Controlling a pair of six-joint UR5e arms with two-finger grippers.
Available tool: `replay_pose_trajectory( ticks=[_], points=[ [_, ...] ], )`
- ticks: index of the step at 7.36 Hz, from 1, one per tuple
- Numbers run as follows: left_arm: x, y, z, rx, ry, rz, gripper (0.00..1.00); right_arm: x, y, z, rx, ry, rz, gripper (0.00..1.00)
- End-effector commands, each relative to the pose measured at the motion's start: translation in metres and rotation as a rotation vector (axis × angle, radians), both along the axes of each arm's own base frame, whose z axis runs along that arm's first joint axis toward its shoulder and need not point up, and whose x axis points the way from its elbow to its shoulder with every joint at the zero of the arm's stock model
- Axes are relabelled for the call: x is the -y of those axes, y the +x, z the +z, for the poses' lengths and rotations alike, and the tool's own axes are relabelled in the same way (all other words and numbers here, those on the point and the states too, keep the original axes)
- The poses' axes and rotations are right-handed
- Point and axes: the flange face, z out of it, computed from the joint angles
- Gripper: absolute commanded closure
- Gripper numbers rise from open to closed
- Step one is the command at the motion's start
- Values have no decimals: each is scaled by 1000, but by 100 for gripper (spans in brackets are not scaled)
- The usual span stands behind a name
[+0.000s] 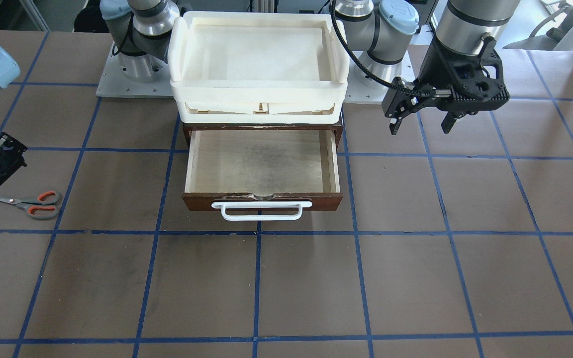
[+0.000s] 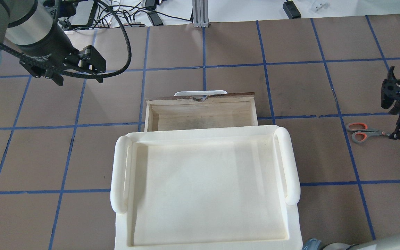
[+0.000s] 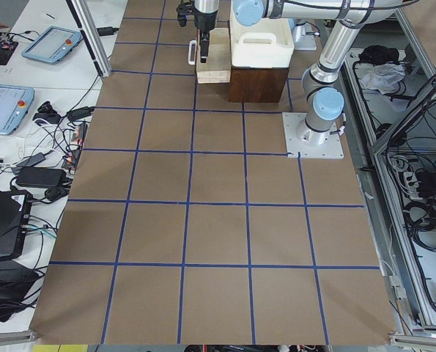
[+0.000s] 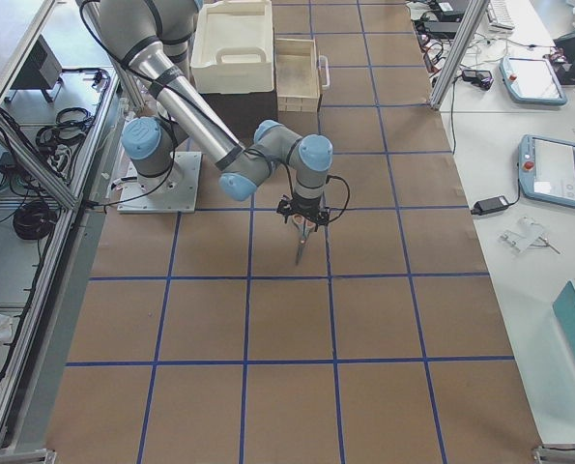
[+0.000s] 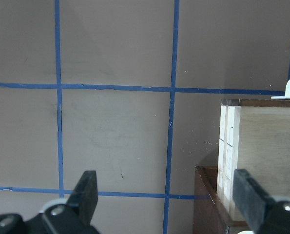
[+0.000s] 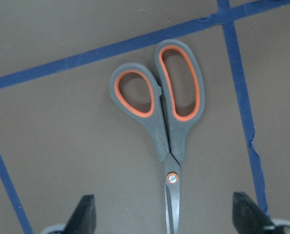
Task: Put scissors in drawer and close it
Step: 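Move the right gripper over the grey-and-orange scissors and grasp them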
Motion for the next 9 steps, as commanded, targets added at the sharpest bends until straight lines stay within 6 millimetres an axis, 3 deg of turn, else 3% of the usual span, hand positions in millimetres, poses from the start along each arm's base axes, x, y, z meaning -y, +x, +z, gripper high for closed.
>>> replay_pose_trajectory(
  ticks=[1,3,7,9],
  points=[
    [0,0,0,0,0,0,0,-13,11,-37,27,-115,235,0],
    [0,0,0,0,-2,0,0,-22,7,-50,40,-121,268,0],
    [0,-1,0,0,-2,-2,0,-13,0,-58,54,-145,271,9],
    [0,-1,-1,0,0,0,0,-8,-6,-52,37,-151,267,34]
  ],
)
